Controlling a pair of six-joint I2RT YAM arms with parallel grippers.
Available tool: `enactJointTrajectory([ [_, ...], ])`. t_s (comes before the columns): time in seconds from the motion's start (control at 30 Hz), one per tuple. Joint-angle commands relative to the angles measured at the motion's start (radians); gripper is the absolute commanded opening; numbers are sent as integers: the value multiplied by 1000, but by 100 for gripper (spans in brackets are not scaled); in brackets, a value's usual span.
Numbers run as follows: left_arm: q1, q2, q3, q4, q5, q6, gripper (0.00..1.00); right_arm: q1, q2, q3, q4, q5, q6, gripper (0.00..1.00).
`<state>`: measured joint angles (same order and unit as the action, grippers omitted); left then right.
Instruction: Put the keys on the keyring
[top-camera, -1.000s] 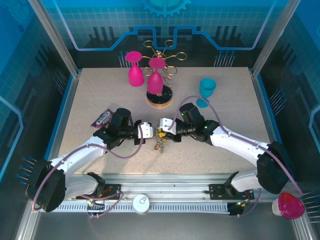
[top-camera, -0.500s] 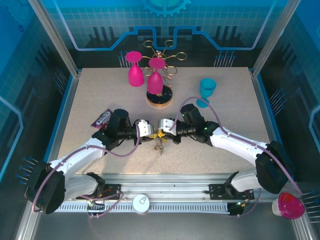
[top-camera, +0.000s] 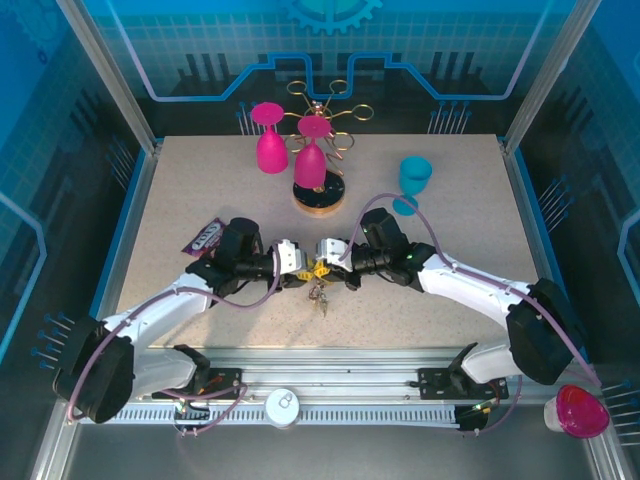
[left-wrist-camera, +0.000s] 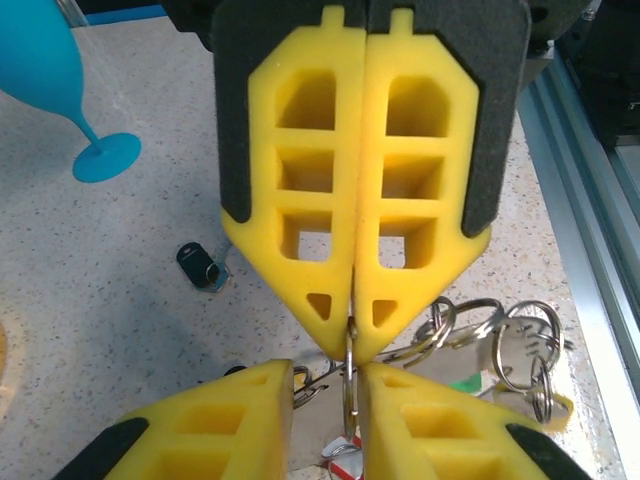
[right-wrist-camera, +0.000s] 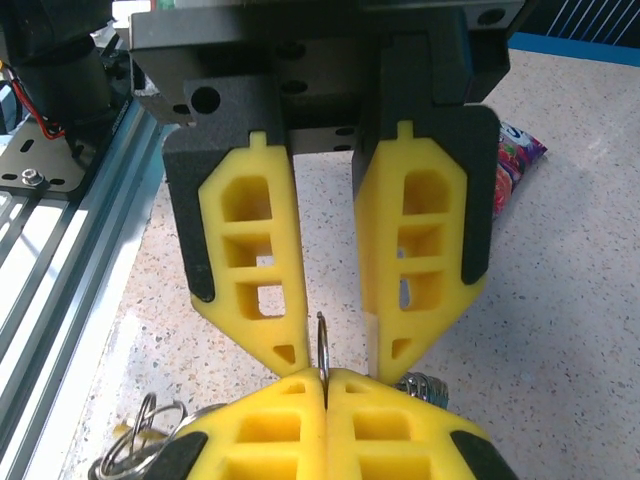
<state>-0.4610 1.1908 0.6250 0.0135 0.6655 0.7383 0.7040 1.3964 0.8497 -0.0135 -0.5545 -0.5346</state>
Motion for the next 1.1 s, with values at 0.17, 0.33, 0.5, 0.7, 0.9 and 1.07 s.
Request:
enactJointTrajectory([
  [0.17, 1, 26, 47, -15, 55, 38, 16, 18, 29, 17, 69, -63, 24, 0],
  [0.33, 1, 26, 46, -1, 62, 45, 6, 24, 39, 23, 73, -69, 28, 0],
  [0.5, 1, 8, 33, 17, 38, 65, 0, 18, 21, 7, 76, -25, 31, 0],
  [0.7, 1, -18, 17, 32, -15, 79, 0, -34, -49, -45, 42, 51, 20, 28],
  [0.9, 1, -16, 15, 43, -14, 78, 0, -33, -68, -33, -26, 81, -9, 26],
  [1.07, 1, -13, 21, 42, -13, 67, 0, -16, -28, 0, -27, 58, -12, 23],
])
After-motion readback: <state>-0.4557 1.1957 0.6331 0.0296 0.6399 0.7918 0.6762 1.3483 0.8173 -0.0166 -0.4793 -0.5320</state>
